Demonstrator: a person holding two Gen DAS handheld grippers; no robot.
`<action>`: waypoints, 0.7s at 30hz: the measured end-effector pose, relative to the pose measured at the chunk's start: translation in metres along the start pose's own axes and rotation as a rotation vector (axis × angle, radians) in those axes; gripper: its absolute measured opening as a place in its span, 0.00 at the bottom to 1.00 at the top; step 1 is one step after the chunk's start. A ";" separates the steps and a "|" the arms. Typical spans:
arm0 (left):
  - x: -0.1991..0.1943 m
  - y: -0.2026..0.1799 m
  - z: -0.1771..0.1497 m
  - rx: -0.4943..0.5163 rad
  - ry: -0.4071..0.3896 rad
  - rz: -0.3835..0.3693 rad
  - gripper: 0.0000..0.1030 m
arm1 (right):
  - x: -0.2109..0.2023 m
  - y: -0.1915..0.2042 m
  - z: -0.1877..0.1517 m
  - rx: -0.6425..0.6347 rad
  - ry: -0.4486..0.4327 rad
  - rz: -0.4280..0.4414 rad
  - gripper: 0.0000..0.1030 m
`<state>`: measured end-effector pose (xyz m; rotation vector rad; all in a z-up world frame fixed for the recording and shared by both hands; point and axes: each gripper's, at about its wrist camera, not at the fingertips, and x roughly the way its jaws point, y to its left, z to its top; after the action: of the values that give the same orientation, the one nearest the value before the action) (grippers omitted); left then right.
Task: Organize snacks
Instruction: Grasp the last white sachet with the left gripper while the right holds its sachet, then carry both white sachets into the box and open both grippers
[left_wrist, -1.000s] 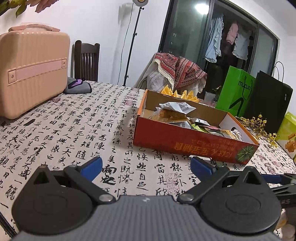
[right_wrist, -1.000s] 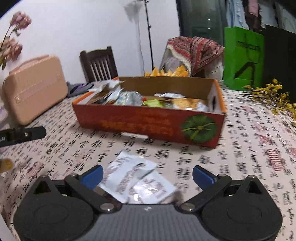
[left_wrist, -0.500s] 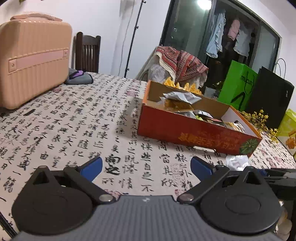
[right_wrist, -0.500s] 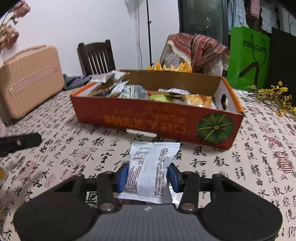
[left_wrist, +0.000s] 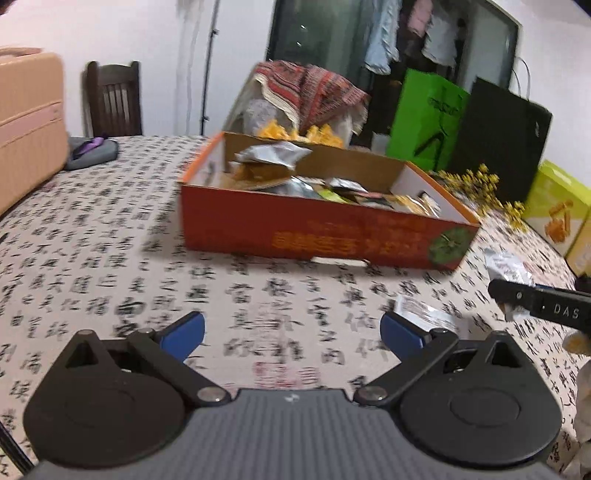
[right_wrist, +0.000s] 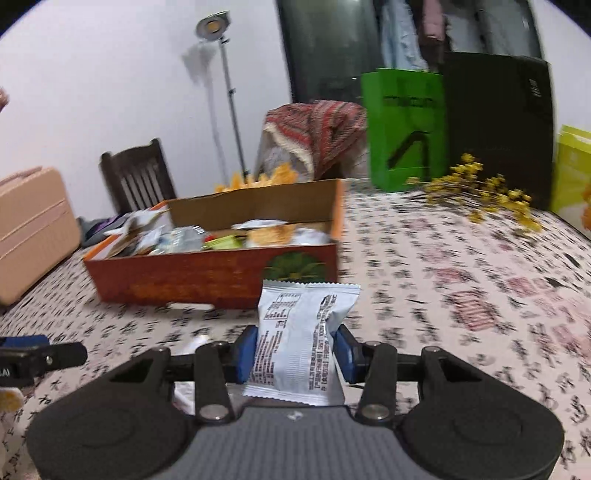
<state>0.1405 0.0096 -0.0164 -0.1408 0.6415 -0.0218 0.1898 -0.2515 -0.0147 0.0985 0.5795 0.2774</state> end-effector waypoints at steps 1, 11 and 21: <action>0.003 -0.006 0.001 0.010 0.011 -0.005 1.00 | -0.001 -0.006 -0.001 0.013 -0.004 -0.005 0.42; 0.042 -0.085 0.009 0.200 0.092 -0.081 1.00 | -0.012 -0.048 -0.011 0.099 -0.036 -0.017 0.42; 0.077 -0.118 0.001 0.250 0.177 -0.057 1.00 | -0.003 -0.063 -0.022 0.132 -0.023 0.017 0.42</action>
<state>0.2052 -0.1116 -0.0450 0.0855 0.8054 -0.1706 0.1898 -0.3119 -0.0420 0.2335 0.5736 0.2540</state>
